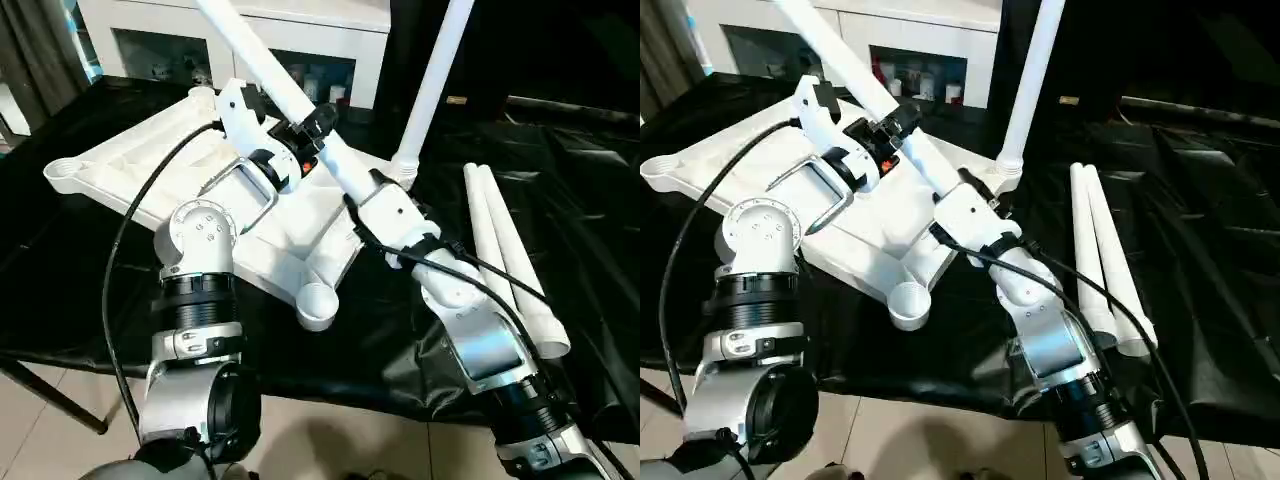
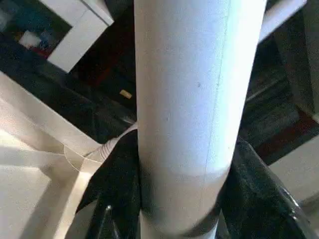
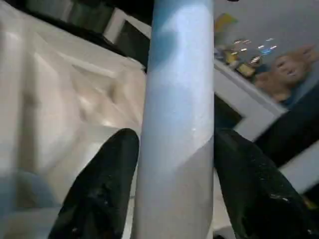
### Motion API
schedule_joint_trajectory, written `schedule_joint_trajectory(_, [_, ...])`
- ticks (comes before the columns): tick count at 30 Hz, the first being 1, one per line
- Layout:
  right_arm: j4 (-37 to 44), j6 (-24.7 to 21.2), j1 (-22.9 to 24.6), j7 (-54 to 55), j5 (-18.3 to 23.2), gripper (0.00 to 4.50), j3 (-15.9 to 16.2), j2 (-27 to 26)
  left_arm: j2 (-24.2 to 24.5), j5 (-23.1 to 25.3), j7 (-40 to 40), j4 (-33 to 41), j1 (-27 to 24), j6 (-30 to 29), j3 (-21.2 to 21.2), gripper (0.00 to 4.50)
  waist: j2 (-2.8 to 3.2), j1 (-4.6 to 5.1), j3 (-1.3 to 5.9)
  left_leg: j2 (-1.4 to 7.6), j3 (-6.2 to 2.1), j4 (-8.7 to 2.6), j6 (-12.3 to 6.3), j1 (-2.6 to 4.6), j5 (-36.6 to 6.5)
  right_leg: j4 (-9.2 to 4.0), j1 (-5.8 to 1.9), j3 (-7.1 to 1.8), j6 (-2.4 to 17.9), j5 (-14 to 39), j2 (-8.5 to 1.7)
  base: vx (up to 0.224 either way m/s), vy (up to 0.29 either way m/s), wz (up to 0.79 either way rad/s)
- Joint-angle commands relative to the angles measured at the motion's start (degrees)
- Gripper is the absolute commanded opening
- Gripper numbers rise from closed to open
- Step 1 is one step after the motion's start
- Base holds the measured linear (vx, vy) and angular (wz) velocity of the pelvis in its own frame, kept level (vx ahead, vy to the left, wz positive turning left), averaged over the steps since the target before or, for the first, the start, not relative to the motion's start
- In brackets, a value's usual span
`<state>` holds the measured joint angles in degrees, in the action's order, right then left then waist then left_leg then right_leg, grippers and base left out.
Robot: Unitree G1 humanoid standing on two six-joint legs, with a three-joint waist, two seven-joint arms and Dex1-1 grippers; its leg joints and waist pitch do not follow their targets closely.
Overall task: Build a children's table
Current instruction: Pick table leg
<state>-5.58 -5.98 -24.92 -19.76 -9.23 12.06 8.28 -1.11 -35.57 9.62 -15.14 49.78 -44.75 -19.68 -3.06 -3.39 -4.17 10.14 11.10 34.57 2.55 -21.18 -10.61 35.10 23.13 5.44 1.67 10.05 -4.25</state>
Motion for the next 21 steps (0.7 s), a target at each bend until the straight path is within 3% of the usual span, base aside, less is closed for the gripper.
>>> schedule_joint_trajectory(1, [3.04, -4.71, 0.47, -6.95, 5.43, 2.82, -1.15, 1.40, 1.14, 0.66, 3.42, 1.35, 0.16, -0.75, 2.96, 1.81, -0.09, -0.22, 4.78, 2.78, -1.55, -3.23, -5.78, 0.72, -5.99, -3.62, -3.77, -3.50, 8.51, 7.27, -3.92, 0.000, 0.000, 0.00])
schedule_joint_trajectory(2, [5.03, -10.15, 0.52, -12.61, 10.38, 2.86, -2.58, 3.22, 2.52, 0.38, 5.93, 1.89, -0.01, -1.70, 4.30, 1.81, -0.07, -0.33, 4.81, 2.90, -1.59, -3.19, -6.16, 0.66, -4.90, -3.34, -3.90, -3.56, 9.58, 5.06, -3.97, 0.000, 0.000, 0.00])
schedule_joint_trajectory(6, [7.61, -18.29, -0.43, -19.33, 18.48, 2.88, -6.16, 6.74, 4.95, -1.06, 10.97, 3.56, -0.41, -4.02, 6.51, 1.81, -0.04, -0.78, 4.80, 3.10, -1.50, -3.15, -5.95, 0.78, -4.60, -3.36, -3.89, -3.60, 11.57, 5.16, -4.32, 0.000, 0.000, 0.00])
schedule_joint_trajectory(9, [7.96, -23.18, -2.13, -22.57, 23.94, 2.88, -9.49, 9.44, 7.54, -2.76, 16.37, 5.21, -0.97, -5.91, 8.70, 1.80, -0.09, -1.08, 4.78, 3.21, -1.42, -3.12, -4.51, 0.78, -5.00, -3.49, -3.77, -3.64, 12.08, 7.15, -4.55, 0.000, 0.000, 0.00])
schedule_joint_trajectory(14, [8.17, -31.95, -4.26, -28.81, 29.42, 2.88, -11.55, 13.93, 10.44, -4.60, 22.84, 6.37, -1.03, -7.56, 10.44, 1.80, -0.37, -1.27, 4.60, 2.95, -1.34, -3.14, -2.90, 0.82, -6.16, -3.88, -3.82, -3.62, 10.45, 11.56, -4.47, 0.000, 0.000, 0.00])
schedule_joint_trajectory(15, [7.94, -34.24, -4.55, -31.02, 30.75, 2.88, -11.53, 15.48, 10.95, -5.25, 24.11, 6.40, -0.62, -8.10, 10.41, 1.80, -0.75, -1.44, 4.64, 3.02, -1.26, -3.06, -2.85, 0.86, -5.90, -4.01, -3.75, -3.66, 9.80, 12.45, -4.52, 0.000, 0.000, 0.00])
schedule_joint_trajectory(19, [7.68, -38.22, -4.96, -35.75, 33.92, 2.88, -10.68, 19.24, 12.16, -6.00, 26.41, 6.20, 0.50, -9.04, 10.61, 1.80, -0.57, -1.91, 4.69, 3.14, -1.40, -3.08, -2.44, 0.76, -4.97, -3.86, -3.67, -3.59, 9.21, 12.44, -4.59, 0.000, 0.000, 0.00])
schedule_joint_trajectory(20, [7.47, -38.74, -5.06, -36.49, 34.10, 2.88, -10.17, 19.98, 12.52, -6.22, 26.97, 6.19, 0.64, -9.16, 10.93, 1.80, -0.97, -1.97, 4.76, 3.15, -1.42, -3.07, -2.34, 0.79, -4.80, -3.78, -3.70, -3.53, 9.04, 12.30, -4.59, 0.000, 0.000, 0.00])
schedule_joint_trajectory(21, [7.37, -38.93, -5.11, -36.84, 34.18, 2.88, -9.94, 20.14, 12.62, -6.29, 27.19, 6.26, 0.62, -9.22, 11.09, 1.80, -0.93, -1.97, 4.76, 3.15, -1.41, -3.06, -2.29, 0.77, -4.73, -3.79, -3.64, -3.55, 9.01, 12.25, -4.58, 0.000, 0.000, 0.00])
